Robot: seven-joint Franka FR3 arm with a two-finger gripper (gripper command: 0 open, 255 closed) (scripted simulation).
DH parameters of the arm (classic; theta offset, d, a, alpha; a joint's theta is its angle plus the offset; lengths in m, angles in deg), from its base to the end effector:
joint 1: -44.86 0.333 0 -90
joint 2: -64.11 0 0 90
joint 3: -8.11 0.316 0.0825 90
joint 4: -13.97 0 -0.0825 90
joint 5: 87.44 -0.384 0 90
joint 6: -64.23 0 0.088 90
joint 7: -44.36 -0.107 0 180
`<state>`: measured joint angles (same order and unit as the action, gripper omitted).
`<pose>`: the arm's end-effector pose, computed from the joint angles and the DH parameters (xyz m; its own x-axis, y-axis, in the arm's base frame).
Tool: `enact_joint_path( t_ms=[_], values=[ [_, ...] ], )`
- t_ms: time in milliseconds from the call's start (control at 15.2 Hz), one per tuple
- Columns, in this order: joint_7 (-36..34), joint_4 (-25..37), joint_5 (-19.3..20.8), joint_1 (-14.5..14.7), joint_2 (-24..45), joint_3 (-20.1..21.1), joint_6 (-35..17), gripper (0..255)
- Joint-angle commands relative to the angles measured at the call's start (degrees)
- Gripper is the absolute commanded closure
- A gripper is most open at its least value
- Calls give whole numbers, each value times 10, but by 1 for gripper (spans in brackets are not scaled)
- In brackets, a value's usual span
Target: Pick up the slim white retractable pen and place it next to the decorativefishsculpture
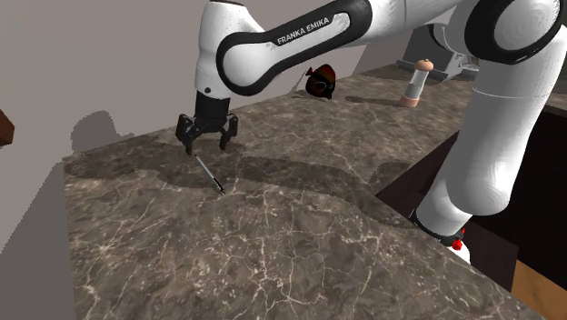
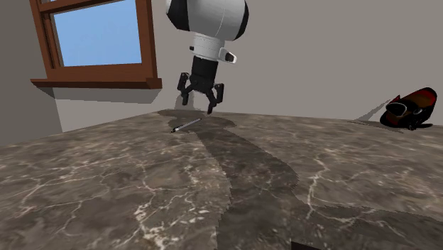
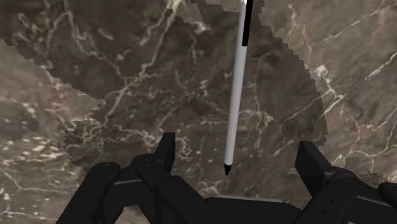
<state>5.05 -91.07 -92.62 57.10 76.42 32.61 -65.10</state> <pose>0.5153 0.3682 0.4464 0.9907 -0.1210 0.0616 -0.1004 -0.9581 -0.2684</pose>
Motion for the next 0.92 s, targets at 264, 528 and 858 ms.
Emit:
enact_joint_path(
  t_ms=[264, 528, 858],
  values=[
    [-11, -4, 17, 11, 35, -2, -39, 0],
    [-11, -4, 17, 11, 35, -2, -39, 0],
    [-11, -4, 17, 11, 35, -2, -39, 255]
  ],
)
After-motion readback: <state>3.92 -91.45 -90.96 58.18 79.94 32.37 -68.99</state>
